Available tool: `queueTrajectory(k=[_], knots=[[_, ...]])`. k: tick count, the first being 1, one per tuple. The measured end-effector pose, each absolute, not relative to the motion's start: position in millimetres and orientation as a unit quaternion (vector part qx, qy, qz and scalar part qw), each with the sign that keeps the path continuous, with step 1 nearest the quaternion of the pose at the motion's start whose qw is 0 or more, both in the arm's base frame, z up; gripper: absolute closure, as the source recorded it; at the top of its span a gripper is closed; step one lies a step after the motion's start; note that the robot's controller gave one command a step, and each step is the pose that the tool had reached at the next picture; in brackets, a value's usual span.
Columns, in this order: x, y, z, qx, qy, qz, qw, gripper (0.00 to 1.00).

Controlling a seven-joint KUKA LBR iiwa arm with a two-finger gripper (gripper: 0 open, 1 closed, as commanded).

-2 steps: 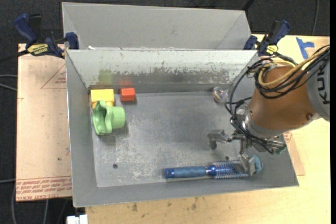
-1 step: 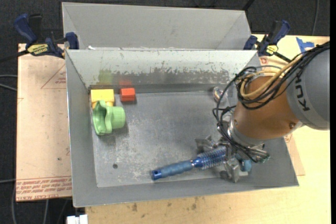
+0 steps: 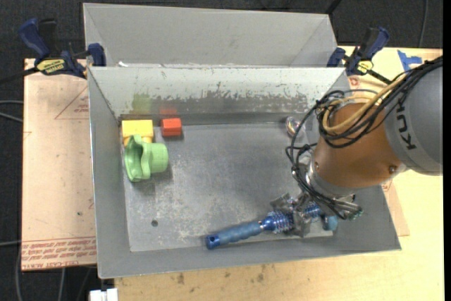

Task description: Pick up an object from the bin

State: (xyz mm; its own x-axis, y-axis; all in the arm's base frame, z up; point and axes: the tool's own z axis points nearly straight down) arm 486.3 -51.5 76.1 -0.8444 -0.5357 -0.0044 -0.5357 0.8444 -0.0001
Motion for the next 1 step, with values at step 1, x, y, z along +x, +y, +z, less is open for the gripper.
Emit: queueTrajectory(k=[1], knots=[[491.5, -47.0, 244.5, -0.282, 0.960, -0.002, 0.005, 1.00]])
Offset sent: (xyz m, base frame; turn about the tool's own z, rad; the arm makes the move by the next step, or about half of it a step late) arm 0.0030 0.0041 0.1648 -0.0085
